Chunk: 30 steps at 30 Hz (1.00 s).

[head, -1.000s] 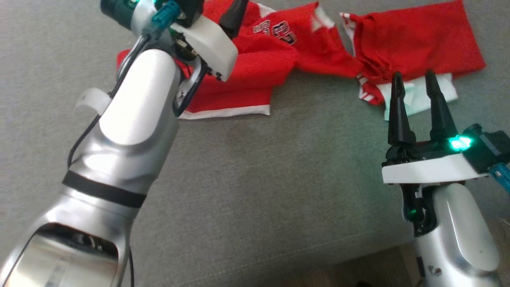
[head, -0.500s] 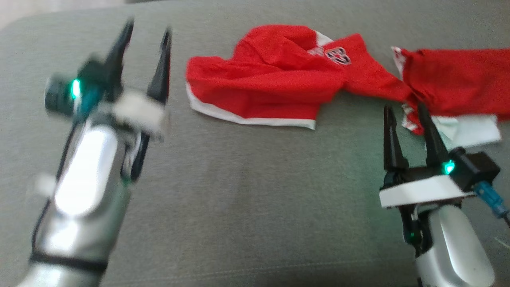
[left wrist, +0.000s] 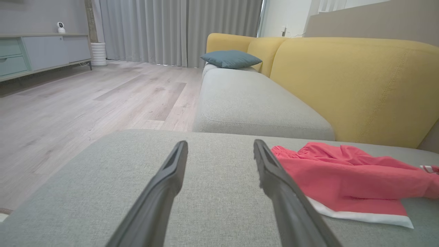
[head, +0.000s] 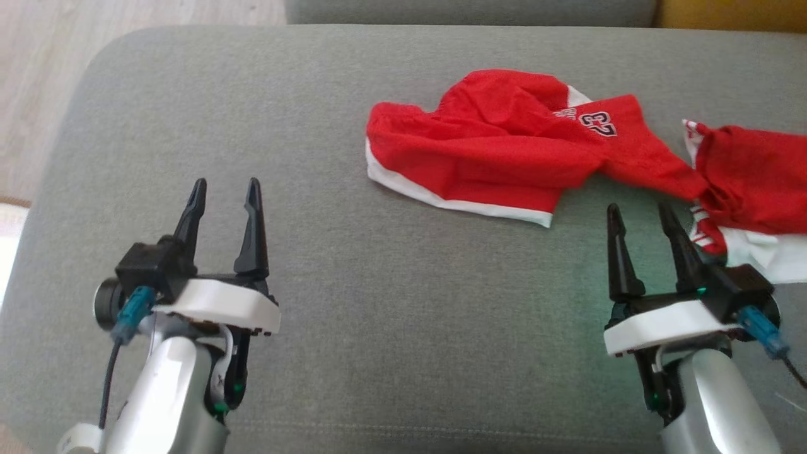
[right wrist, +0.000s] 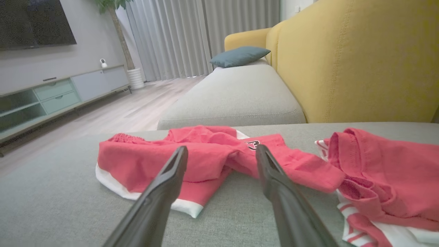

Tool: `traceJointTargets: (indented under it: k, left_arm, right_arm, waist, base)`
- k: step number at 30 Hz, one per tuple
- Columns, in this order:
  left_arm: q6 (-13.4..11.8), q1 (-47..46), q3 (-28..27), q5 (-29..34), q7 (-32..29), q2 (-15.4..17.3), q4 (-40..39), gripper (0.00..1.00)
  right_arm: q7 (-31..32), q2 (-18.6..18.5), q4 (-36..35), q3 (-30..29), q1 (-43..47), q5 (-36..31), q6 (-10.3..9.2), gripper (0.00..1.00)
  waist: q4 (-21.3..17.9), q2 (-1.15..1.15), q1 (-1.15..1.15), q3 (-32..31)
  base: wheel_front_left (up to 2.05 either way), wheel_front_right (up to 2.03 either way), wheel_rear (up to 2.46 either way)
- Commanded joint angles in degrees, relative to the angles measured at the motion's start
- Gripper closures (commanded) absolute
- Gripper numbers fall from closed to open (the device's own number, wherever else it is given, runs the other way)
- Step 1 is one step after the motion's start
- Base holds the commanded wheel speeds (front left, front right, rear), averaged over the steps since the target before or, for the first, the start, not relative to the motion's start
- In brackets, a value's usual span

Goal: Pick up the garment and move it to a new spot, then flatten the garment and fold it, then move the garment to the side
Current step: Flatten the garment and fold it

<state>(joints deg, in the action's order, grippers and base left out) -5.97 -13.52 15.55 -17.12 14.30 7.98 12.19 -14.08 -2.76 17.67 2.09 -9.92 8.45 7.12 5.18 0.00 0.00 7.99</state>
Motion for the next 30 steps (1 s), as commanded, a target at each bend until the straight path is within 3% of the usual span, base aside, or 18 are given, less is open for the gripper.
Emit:
traceJointTargets:
  k: [1, 12, 30]
  left_arm:
    - [0.44, -2.31, -2.84, 0.93, 0.69, 0.35, -2.55, 0.0]
    - [3.49, -2.56, -3.54, 2.92, 0.69, -2.63, -1.78, 0.0]
    - [5.62, -4.1, -4.03, 3.7, 0.7, -4.92, -0.28, 0.0]
  right_arm:
    - [0.57, -0.11, -1.34, 1.3, -1.33, -0.96, 0.36, 0.0]
    - [7.78, -0.11, 6.8, 3.75, -4.73, -13.68, 0.36, 0.0]
    - [6.9, -0.11, 18.99, -4.58, -13.08, -26.81, 0.36, 0.0]
  waist:
    - [0.64, 0.0, 0.0, 0.31]
    - [3.95, 0.0, 0.0, 3.2]
    - [9.08, 0.0, 0.0, 7.29]
  base:
    - [0.0, 0.0, 0.0]
    - [0.0, 0.0, 0.0]
    - [0.0, 0.0, 0.0]
